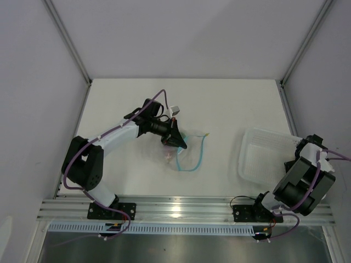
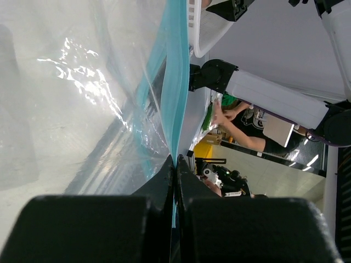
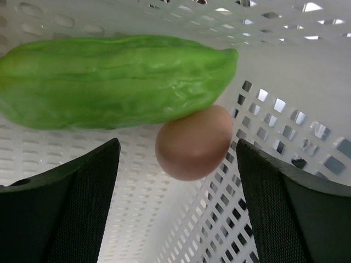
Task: Place the food in the zip-top bag and seal the zipper
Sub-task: Pick up the fake vegetable from the bin.
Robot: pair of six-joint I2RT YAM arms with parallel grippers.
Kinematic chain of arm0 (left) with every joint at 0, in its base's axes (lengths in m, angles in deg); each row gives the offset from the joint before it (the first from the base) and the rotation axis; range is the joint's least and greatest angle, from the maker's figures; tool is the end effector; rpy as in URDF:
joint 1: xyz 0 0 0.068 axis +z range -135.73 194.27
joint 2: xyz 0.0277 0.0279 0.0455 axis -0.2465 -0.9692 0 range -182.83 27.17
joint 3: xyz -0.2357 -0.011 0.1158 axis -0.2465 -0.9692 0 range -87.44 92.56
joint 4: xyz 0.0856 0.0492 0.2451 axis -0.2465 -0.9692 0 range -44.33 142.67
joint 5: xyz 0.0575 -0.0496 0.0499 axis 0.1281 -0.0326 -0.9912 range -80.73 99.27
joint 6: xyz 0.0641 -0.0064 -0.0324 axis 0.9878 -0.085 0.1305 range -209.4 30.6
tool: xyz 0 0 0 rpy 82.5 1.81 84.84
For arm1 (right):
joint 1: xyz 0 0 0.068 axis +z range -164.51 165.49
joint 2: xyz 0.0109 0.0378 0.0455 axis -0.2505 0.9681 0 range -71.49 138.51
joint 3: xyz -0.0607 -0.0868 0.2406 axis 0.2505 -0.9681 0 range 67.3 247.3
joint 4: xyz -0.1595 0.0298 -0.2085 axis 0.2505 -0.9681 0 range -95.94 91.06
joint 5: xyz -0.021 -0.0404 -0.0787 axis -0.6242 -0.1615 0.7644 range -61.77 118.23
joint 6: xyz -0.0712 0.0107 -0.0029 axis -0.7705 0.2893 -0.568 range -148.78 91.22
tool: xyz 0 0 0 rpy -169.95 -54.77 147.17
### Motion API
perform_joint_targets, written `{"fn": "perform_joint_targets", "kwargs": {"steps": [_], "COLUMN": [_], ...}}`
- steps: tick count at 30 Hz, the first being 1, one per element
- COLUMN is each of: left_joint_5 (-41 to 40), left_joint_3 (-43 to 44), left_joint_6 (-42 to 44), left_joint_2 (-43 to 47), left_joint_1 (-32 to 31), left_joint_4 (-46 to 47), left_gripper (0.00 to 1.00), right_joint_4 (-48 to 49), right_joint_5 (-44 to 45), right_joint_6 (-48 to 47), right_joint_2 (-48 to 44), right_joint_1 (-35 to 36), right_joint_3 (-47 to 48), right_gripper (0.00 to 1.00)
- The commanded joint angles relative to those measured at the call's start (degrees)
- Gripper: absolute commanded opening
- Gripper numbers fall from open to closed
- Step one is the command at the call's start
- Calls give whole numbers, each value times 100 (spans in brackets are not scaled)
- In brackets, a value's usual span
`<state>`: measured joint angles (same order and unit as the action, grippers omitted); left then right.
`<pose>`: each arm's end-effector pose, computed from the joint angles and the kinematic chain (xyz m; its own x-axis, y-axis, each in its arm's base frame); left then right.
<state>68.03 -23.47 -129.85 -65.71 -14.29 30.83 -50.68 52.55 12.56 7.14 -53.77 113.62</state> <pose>0.2787 -0.2098 0.2183 -0.9867 0.1539 -0.0520 0.1090 0.3900 -0.9144 0.1587 -0.1614 0.1528 -0.1753 0.9208 -0.3483 0.9665 0.0937 -0.2389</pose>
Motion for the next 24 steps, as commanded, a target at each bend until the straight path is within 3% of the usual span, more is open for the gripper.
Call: {"fn": "perform_joint_targets", "kwargs": {"steps": [1, 10, 24], "left_joint_5": [153, 100, 65], "left_joint_3": [19, -7, -42], "left_joint_6": [116, 98, 46], "left_joint_2": [235, 288, 262], "left_joint_1": [61, 69, 69], "left_joint_4": [198, 181, 225], "left_gripper": [1, 1, 1], "right_joint_4": [393, 683, 745], "right_joint_5": [91, 144, 29], "right_joint_6": [41, 120, 155], "right_joint_2": [187, 662, 741], "right_joint_1": [-46, -28, 445], "right_joint_3": [-80, -177, -282], "right_gripper": [86, 79, 58]}}
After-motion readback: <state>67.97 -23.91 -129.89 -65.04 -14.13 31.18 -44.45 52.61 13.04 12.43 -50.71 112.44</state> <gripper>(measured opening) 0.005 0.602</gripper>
